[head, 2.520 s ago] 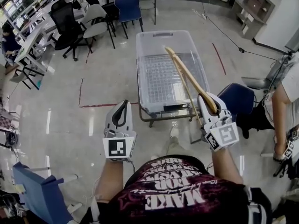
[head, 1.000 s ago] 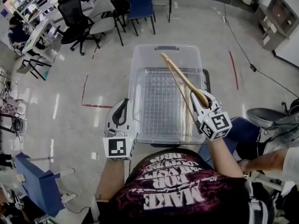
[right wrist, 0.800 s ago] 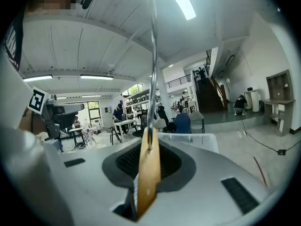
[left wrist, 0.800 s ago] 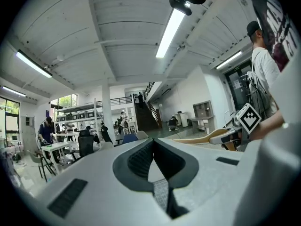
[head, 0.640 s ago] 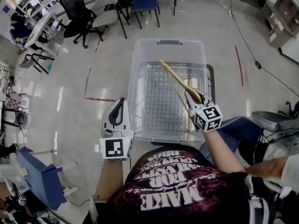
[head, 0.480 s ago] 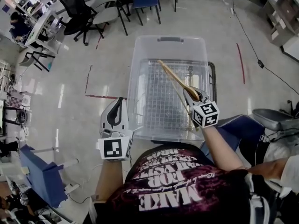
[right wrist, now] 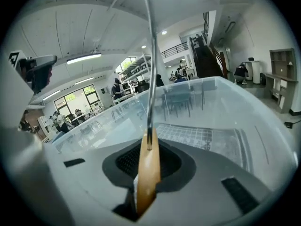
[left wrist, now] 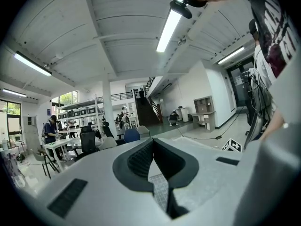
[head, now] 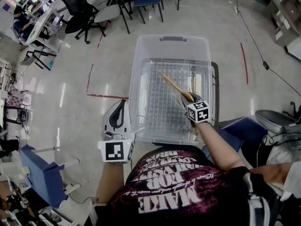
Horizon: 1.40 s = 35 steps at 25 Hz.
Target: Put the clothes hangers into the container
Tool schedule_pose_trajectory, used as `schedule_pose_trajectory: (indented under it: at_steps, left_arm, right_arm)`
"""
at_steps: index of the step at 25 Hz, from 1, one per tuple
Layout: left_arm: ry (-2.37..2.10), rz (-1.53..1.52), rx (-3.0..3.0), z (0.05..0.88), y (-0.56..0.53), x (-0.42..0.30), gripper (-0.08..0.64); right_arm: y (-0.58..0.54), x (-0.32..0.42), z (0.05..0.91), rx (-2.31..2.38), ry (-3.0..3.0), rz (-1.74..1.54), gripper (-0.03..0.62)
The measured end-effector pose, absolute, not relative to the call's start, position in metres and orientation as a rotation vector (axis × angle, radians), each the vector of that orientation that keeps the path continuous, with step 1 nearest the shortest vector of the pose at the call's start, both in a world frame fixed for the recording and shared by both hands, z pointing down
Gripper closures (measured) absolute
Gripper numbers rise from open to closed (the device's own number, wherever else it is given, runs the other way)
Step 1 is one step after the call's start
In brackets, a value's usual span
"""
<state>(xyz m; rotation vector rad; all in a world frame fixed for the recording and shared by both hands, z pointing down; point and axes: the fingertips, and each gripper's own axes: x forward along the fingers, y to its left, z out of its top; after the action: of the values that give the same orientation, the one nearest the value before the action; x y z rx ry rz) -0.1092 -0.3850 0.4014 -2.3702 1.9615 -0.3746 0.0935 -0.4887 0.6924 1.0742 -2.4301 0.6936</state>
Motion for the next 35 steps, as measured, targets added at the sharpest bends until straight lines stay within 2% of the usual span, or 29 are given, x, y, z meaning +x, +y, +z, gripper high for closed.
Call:
schedule_pose_trajectory:
  at_steps: [16,17,20,28,30,35]
  left_arm:
    - [1.995,-0.44,-2.357,0.41,-0.384,-0.106,0.554]
    - [2.001,-0.445,-2.355,0.41,-0.384,-0.106,0.554]
    - [1.983,-0.455,-2.365,0.41,-0.385,-0.105,0.554]
    - [1.92,-0.44,-2.421,0.421,-0.38,-0.11,0.554]
    - [1.903,-0.417,-2.452,0.425,-0.378,-0.118,0.554]
    - [1.807,-0.371,-2.546,0.429,-0.387,-0.131,0.554]
  right_arm:
    - [-0.493,0.069,0.809,0.938,-2.216,0.881,0.526]
    - [-0.489,0.07,0.814,0.93,-2.184,0.885,0.514]
    - [-0.482,0.069,0.82,0.906,-2.126,0.861,0.336]
    - [-0.478,0.096,0.784,1.057,-2.096,0.81,0.248]
    - [-0.472,0.098,0.775,1.101,-2.106,0.808,0.21]
    - [-0.456,0.102,0.758,1.159,-2.133,0.937,0.181]
